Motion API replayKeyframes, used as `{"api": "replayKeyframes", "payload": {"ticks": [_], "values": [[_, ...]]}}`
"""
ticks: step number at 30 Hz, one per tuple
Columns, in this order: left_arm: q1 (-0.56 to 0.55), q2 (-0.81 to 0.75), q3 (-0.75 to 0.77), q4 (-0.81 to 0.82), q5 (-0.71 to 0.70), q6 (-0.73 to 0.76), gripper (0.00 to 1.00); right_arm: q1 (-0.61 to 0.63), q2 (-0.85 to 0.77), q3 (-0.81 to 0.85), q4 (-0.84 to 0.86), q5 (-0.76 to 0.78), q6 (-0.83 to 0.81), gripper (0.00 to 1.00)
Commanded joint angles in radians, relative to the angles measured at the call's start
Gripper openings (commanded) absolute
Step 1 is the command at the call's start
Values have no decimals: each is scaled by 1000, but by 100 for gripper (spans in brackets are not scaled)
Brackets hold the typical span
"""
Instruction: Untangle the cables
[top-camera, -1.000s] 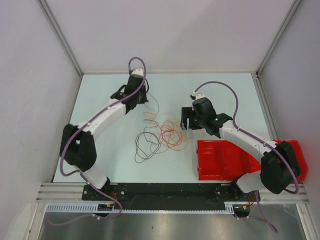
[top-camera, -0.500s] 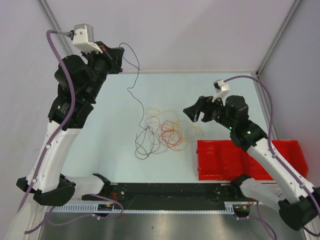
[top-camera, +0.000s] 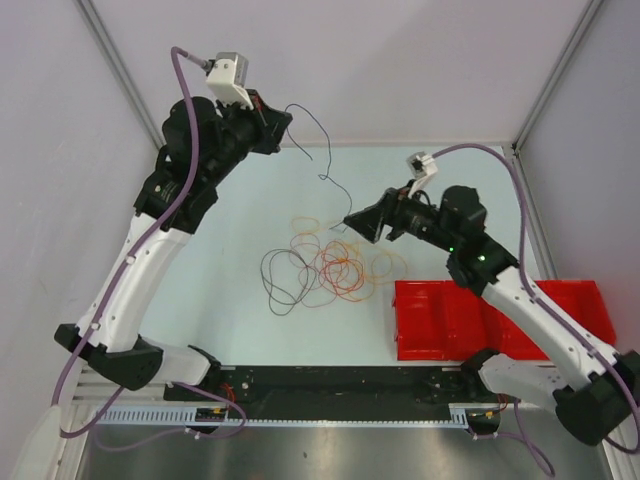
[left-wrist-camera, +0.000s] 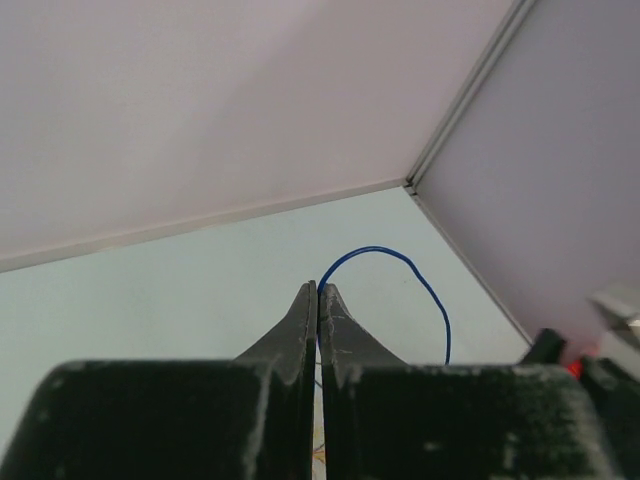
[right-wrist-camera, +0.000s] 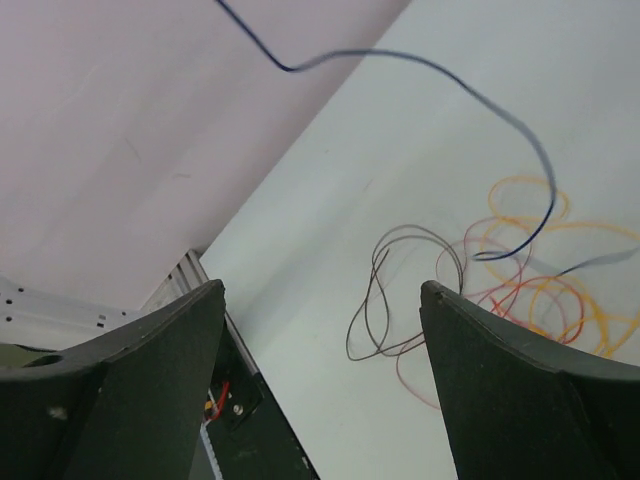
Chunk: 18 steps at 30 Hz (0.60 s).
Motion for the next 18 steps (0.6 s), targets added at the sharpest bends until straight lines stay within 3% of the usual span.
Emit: {"api": "replayKeyframes", "payload": {"ticks": [1,9,18], "values": [[-4,-48,0,56,76,-12,0,51,101,17,103,51,68,83],[-6,-63,-24,53,188,26,0,49,181,20,224,61,51,85],[-6,-69,1,17,279,57,0,26,182,45,272,-63,-30,89]]}}
